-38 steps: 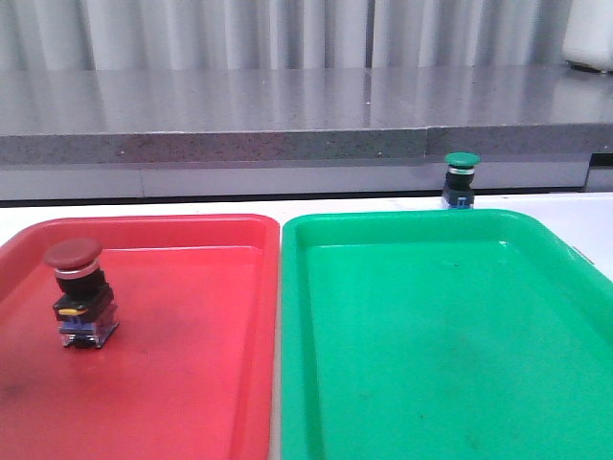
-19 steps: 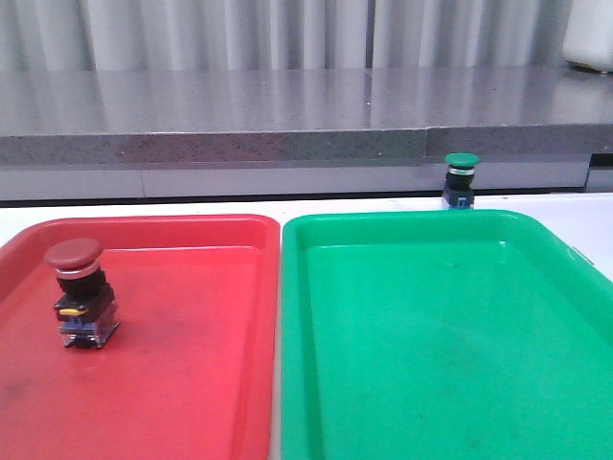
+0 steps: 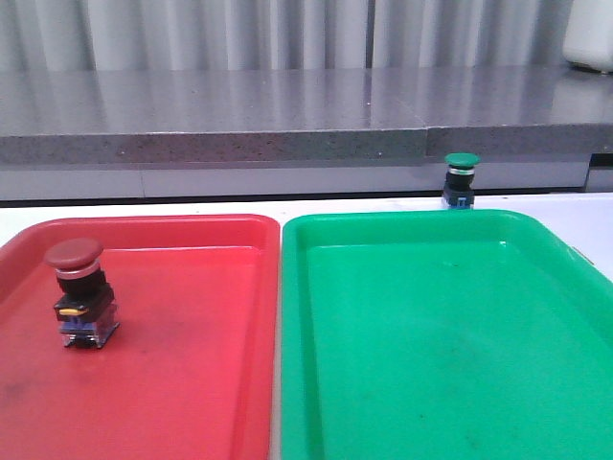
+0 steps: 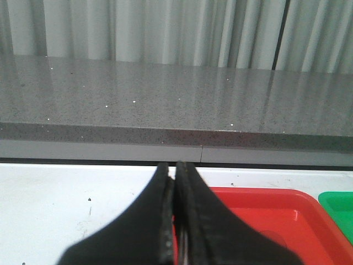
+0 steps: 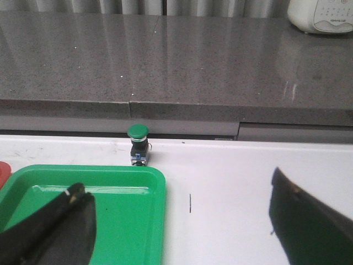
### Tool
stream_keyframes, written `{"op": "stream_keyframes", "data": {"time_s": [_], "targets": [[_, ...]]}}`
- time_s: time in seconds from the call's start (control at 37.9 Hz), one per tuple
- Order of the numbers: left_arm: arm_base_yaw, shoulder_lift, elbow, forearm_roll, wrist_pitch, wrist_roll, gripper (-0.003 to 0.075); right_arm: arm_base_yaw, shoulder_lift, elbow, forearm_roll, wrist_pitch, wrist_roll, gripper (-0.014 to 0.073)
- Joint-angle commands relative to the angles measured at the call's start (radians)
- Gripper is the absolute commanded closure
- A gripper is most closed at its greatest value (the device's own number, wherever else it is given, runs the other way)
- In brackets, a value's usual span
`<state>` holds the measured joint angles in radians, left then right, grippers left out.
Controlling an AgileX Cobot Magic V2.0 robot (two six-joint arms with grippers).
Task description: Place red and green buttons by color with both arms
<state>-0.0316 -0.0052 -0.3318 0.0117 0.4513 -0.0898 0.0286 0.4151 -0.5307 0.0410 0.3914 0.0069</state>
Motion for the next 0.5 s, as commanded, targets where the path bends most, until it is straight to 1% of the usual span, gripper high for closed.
{"op": "stream_keyframes", "data": {"time_s": [0.0, 0.26, 0.47], "targets": [[0.001, -0.013, -0.019, -0.012, -0.075, -0.001, 0.074, -0.006, 0.014, -0.035, 0.002, -0.079, 0.0, -0.0057], [0.001, -0.013, -0.019, -0.012, -0.078, -0.001, 0.074, -0.006, 0.014, -0.035, 0.002, -0.084, 0.0, -0.0057], [0.001, -0.013, -0.019, -0.012, -0.078, -0.001, 0.074, -0.006, 0.058, -0.035, 0.003, -0.188, 0.0, -0.0057]]}}
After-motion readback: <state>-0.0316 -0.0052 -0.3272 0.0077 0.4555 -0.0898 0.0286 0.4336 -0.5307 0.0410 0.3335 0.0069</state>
